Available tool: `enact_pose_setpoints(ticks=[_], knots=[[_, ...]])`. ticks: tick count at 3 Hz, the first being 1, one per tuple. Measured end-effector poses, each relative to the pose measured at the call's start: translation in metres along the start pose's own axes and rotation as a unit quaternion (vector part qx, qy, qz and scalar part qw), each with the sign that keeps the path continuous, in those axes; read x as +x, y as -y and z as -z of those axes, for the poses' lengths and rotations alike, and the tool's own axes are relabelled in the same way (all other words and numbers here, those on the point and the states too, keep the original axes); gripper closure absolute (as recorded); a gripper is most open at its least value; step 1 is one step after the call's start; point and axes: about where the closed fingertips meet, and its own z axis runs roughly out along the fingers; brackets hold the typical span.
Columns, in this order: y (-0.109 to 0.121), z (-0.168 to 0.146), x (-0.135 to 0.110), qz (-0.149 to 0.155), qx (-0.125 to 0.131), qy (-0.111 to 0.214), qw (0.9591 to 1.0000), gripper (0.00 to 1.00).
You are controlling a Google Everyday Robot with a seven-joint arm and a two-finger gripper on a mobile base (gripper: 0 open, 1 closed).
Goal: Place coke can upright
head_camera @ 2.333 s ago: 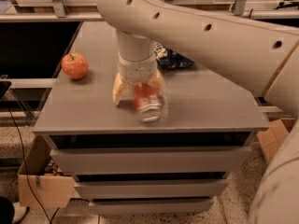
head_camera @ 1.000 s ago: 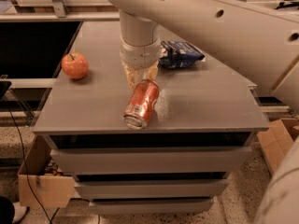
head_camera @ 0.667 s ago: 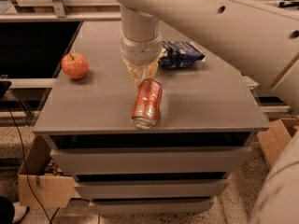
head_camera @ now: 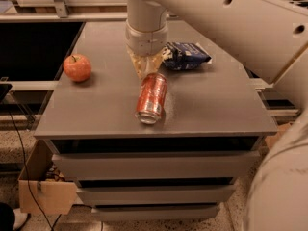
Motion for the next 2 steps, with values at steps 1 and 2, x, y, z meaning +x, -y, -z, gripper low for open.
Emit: enact_pose_setpoints(ticks=[1,2], knots=[[0.006,0.013,-0.009,-0.001,-0.002,0.018,0.9998,1.0],[0.016,0.032,-0.013,-0.007,-0.001,0.044,0.999,1.0]])
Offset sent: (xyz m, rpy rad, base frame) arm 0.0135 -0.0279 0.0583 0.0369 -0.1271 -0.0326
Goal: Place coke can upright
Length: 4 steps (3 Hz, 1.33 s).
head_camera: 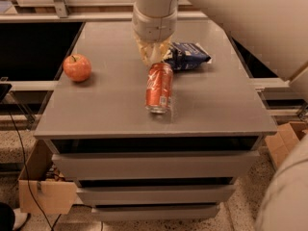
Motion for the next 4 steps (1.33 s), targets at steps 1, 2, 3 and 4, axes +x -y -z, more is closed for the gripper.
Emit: enact_pose_setpoints(ticks=[1,2,3,4], knots=[[0.009,0.022,-0.001,-0.009,0.0,0.035,0.9993,1.0],[0.015,0.045,0.001,-0.016,-0.001,0.078,0.9969,1.0],[0.015,0.066,0.006,-0.018,-0.009,0.113,0.9933,1.0],[0.006,0.082,0.012,-0.013,-0.005,0.139,0.9902,1.0]])
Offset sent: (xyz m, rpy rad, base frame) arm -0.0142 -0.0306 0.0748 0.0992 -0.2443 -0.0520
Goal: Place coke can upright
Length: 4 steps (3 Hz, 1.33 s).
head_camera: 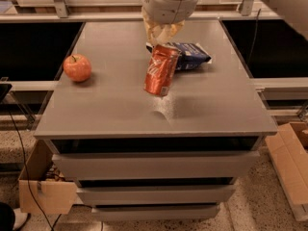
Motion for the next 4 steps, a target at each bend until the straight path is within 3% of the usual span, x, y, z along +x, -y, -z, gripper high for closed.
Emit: enact_pose_setpoints(ticks=[1,4], knots=[[-0.015,0.008,0.002,0.01,0.017,0.02,0.9996,1.0],[-0.039,-0.012,0.004,0.021,0.084,0.043,0.9953,1.0]])
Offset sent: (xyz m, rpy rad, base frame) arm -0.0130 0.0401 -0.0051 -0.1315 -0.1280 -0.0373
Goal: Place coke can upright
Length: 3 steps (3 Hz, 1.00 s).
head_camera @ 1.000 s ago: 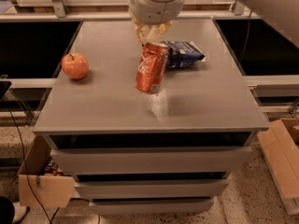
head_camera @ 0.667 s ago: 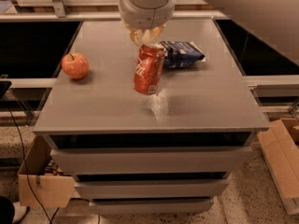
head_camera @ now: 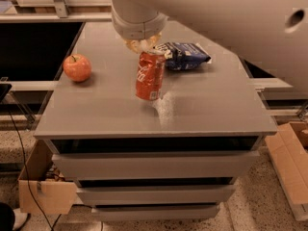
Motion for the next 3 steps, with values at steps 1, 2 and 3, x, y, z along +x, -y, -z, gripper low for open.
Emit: enact_pose_setpoints(ticks=[1,2,3], knots=[[-0.0011,-0.0083,0.0026,-0.006,0.001,0.005,1.0,1.0],[0.0053,-0.0097,0.0083,-0.015,-0.017,0.026,0.9994,1.0],[0.0018,-0.0049,0.0028,-0.018,-0.045,0.069,0.9965,1.0]])
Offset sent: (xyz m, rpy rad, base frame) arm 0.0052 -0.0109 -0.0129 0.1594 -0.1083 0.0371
